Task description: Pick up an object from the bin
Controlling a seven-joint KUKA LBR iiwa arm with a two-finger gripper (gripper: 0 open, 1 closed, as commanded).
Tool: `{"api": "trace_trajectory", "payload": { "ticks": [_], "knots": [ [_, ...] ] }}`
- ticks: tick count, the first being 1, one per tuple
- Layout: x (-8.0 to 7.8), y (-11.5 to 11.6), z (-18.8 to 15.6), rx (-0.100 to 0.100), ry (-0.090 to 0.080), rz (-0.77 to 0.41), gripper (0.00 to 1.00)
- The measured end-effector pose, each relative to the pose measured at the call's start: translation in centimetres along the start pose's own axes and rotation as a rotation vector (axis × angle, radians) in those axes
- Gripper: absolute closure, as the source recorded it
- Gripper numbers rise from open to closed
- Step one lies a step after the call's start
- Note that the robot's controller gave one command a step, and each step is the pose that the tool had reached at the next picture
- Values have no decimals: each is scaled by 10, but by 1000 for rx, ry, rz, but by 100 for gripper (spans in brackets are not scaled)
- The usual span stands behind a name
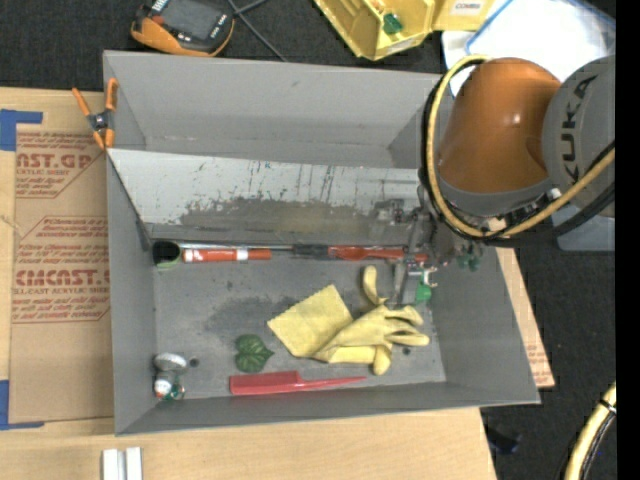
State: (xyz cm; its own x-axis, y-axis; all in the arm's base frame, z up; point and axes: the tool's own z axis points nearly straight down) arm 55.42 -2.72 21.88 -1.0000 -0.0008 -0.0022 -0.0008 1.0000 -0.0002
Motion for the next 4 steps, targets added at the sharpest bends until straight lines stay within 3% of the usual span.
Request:
{"api": "trace_trajectory", "payload": {
  "ticks": [1,2,3,4],
  "knots": [
    [48,-13,99,0,-1,-245,0],
    [55,-23,65,3,-10,-620,0],
    [61,-14,119,-5,6,-675,0],
    [40,-26,149,5,-14,-1002,0]
  ]
}}
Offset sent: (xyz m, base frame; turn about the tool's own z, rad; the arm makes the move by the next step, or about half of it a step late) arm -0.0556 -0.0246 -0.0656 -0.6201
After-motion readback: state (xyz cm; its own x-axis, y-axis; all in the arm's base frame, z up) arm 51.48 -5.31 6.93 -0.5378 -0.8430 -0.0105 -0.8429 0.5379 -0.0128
